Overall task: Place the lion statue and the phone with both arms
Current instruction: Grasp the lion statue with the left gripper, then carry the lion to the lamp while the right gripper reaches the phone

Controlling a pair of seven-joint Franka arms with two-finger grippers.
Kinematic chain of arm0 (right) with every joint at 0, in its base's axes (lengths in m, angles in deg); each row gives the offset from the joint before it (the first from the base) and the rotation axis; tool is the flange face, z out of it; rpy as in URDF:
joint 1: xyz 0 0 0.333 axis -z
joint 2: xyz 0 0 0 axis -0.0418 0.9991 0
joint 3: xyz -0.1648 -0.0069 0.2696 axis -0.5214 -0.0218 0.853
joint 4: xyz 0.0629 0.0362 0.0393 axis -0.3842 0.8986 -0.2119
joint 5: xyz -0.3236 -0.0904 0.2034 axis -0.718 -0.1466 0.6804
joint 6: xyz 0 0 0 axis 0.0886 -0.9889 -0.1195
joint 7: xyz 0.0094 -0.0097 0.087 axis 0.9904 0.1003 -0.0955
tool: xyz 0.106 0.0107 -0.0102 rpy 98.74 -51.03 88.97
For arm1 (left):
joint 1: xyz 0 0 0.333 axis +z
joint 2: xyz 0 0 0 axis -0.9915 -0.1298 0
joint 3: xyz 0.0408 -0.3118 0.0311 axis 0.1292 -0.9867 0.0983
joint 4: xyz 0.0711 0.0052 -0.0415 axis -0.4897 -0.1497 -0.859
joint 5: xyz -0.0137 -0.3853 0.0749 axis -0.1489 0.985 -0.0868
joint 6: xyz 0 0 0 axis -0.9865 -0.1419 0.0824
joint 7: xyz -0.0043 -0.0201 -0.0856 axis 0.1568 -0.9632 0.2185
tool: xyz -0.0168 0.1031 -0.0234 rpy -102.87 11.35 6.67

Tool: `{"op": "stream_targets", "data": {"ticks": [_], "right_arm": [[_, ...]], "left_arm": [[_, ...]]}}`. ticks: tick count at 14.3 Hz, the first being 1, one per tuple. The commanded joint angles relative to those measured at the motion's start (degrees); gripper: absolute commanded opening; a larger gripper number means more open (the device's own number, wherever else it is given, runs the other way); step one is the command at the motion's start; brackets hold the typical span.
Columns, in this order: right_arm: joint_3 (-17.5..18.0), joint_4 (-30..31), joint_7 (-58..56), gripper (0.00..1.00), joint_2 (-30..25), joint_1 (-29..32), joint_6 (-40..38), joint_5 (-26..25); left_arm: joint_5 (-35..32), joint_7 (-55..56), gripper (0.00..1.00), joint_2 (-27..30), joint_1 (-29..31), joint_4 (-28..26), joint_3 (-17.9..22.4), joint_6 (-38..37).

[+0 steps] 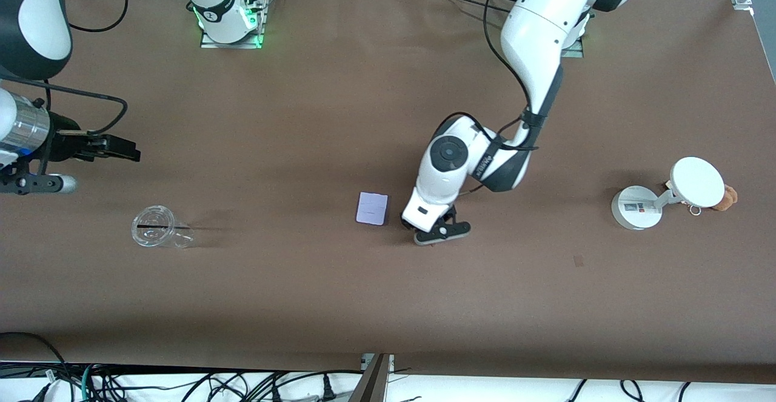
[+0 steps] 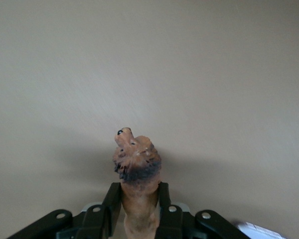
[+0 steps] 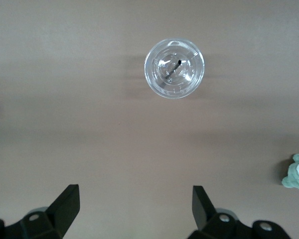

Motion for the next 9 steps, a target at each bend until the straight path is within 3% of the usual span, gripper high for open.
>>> {"op": "stream_targets", "data": {"ticks": [1,6,9], "right_arm": [[-0.12,-0.80,-0.71,1.00,2.41,-2.62,0.53,0.10],[-0.12,-0.80,0.51,1.00,5.31,-6.94,3.53,0.97],[-0.12,-0.98,10.23,1.00,9.52,-12.54,7.73,0.80]], "left_arm": [[-0.14,-8.60,0.00,4.55,5.03,-3.28,-0.95,-1.34],[-0.05,-27.94,0.00,12.81,17.77,-14.79,-2.71,-1.34],[-0.05,-36.21,0.00,17.03,26.99,-22.52,-6.04,-0.99]]}}
